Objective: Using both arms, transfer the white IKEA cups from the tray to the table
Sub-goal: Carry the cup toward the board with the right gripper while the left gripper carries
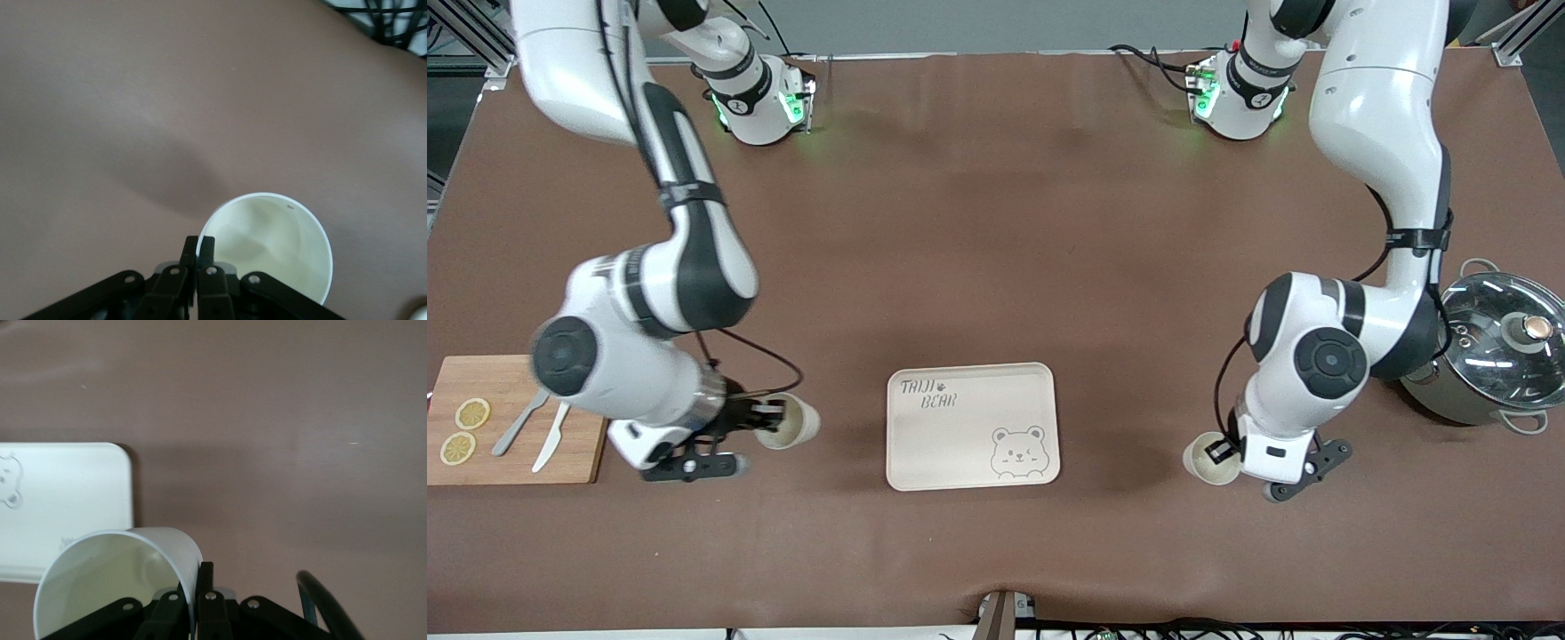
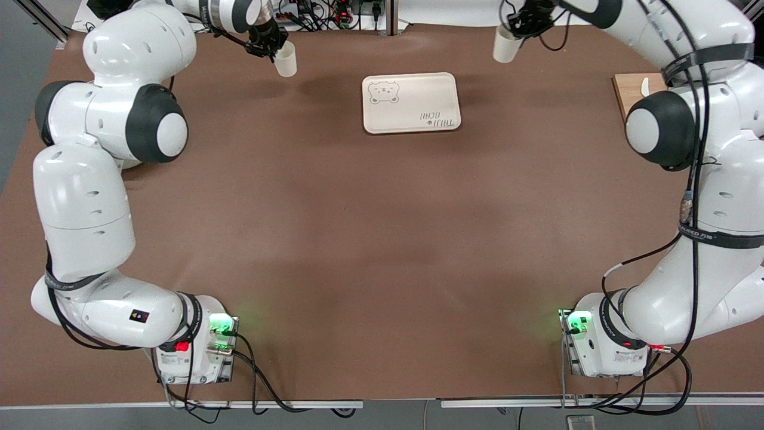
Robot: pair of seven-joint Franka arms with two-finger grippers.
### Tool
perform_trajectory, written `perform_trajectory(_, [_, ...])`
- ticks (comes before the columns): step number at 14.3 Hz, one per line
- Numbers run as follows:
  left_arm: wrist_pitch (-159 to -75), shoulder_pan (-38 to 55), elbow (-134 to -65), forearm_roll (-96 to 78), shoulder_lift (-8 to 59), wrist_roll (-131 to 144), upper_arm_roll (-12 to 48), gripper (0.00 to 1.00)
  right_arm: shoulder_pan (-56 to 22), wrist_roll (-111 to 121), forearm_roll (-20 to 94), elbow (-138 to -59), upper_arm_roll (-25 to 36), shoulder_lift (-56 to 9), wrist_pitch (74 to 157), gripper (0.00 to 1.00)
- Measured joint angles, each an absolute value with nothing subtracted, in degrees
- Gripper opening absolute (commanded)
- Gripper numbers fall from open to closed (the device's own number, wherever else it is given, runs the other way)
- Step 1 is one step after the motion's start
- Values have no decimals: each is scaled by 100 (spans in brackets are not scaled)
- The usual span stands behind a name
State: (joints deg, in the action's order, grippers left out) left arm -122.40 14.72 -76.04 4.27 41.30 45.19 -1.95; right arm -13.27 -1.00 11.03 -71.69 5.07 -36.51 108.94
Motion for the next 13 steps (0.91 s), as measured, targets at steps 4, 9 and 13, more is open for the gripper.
perform_trajectory(4, [-12241,975,-7648,457,4130,3864,-219,0,-711,1080,1111,-7196,509,-3649,10776,0])
perform_trajectory(9, [-12370,445,-7691,460,4196,3183,-216,0,-209,2097,1112,-7299,508,-3708,10885,0])
perform_trajectory(13, [-12699,323,-7729,460,4420,3042,-215,0,-172,2435,1110,-7345,508,-3927,11429,0])
